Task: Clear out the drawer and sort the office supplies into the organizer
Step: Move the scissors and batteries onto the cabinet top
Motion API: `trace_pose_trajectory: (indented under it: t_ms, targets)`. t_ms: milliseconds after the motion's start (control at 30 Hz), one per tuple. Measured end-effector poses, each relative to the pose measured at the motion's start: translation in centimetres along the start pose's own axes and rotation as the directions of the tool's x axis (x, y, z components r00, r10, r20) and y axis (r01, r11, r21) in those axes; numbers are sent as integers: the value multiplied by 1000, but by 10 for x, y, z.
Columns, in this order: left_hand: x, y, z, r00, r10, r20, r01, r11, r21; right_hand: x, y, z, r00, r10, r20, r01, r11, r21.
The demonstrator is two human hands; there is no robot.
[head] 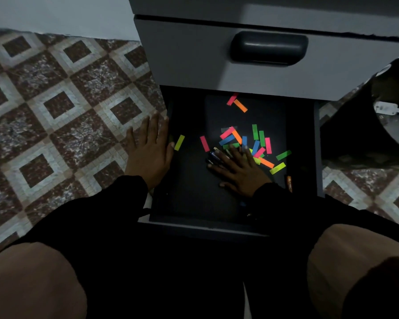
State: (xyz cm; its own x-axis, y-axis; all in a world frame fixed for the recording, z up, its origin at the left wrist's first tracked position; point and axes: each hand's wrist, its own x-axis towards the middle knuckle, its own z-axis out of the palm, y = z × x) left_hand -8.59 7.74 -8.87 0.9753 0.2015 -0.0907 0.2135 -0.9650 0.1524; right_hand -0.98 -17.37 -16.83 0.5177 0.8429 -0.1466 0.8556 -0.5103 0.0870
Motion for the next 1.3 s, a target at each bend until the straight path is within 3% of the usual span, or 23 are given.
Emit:
trace_pose_trajectory:
  t_ms: [133, 233, 333, 433, 500, 700, 967, 1300]
  targets:
    - [2, 15, -2, 990, 99, -96, -96, 995, 37, 6, 15, -8, 984, 141, 113, -146, 989, 37]
    - [7, 29, 1, 944, 293, -154, -285, 956, 70, 8, 23, -8, 965, 187, 185, -207, 973, 98]
    - [12, 44, 8, 918, 392, -66, -394, 919, -27, 8, 30, -13, 964, 177, 198, -219, 951, 218]
    - [13, 60, 19, 949, 268, 167, -231, 949, -212, 3, 38, -29, 962, 237, 135, -271, 882, 385]
    - [16, 67, 27, 941, 182, 287, -111, 963, -247, -5, 46, -38, 948, 307, 82, -308, 824, 476]
    - [31, 87, 43, 954, -45, 295, 167, 901, -401, -15, 63, -51, 864, 484, 140, -493, 755, 431]
    - [40, 101, 54, 982, -50, 180, 124, 895, -429, 0, 57, -59, 855, 439, 276, -513, 635, 578]
    - [41, 107, 53, 976, 49, 211, 45, 907, -418, -22, 76, -59, 833, 407, 374, -553, 583, 596]
